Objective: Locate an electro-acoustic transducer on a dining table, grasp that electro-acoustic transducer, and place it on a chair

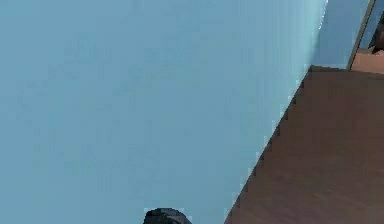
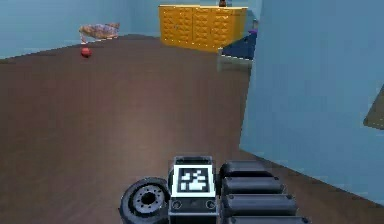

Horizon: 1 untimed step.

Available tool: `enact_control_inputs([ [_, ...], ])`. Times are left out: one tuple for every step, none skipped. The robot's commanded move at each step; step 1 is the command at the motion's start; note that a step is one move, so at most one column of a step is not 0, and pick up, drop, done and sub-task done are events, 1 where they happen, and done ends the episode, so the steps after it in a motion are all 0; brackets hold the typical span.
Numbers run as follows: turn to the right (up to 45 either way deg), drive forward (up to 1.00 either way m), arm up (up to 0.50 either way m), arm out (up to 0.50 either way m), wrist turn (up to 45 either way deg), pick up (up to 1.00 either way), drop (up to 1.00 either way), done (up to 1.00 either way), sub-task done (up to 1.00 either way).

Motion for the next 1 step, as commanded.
enact_control_inputs([
  [42.0,0.0,0.0,0.0,0.0,0.0,0.0,0.0,0.0],
])
